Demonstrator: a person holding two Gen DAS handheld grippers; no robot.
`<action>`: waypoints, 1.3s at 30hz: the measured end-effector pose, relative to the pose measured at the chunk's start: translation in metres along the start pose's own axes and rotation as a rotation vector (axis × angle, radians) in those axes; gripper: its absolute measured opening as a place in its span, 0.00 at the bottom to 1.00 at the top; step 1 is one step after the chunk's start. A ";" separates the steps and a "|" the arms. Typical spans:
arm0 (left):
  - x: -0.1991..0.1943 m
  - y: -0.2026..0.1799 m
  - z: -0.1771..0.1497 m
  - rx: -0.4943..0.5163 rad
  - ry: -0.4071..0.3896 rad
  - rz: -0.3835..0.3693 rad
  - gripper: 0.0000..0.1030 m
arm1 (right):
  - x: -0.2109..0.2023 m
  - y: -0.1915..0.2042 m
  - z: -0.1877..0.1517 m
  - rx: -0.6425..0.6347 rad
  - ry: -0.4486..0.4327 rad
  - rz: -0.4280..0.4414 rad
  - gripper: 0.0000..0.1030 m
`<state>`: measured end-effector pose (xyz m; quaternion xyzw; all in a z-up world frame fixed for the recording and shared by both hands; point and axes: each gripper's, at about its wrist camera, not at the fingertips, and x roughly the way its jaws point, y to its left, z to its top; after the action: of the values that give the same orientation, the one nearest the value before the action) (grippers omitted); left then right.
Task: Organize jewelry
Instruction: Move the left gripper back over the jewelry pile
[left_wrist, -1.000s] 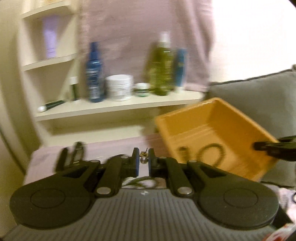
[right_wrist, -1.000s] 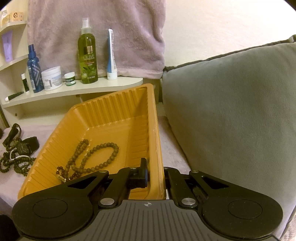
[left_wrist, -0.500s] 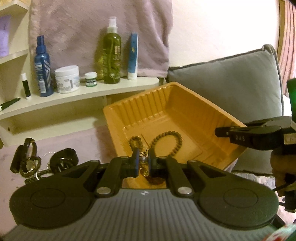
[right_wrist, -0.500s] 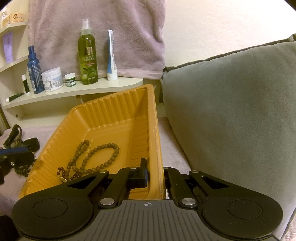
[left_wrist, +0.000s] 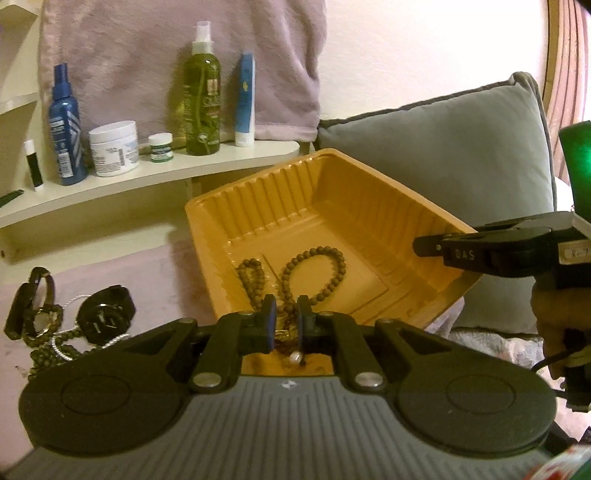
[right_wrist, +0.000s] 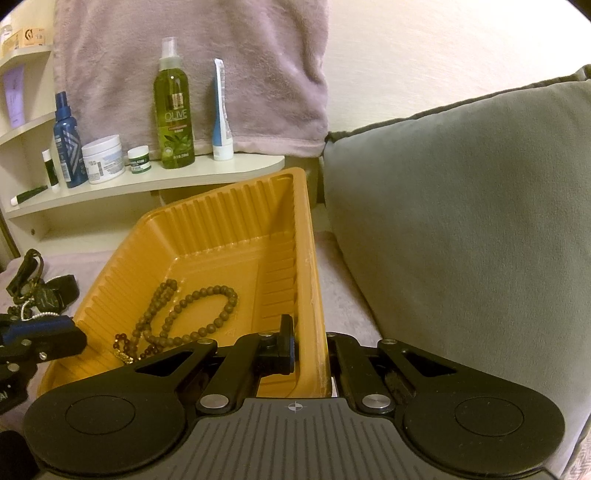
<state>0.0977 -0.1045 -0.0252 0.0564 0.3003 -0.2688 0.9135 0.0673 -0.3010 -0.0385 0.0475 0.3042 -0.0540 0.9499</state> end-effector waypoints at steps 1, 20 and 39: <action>-0.003 0.002 0.000 -0.004 -0.006 0.011 0.10 | 0.000 0.000 0.000 0.000 0.000 0.000 0.03; -0.034 0.155 -0.045 -0.228 0.021 0.538 0.12 | 0.003 -0.001 0.000 -0.005 0.008 -0.009 0.03; 0.000 0.182 -0.062 -0.274 0.095 0.534 0.13 | 0.004 -0.001 0.001 -0.014 0.012 -0.018 0.03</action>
<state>0.1609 0.0664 -0.0866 0.0220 0.3509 0.0268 0.9358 0.0713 -0.3020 -0.0402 0.0386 0.3108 -0.0600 0.9478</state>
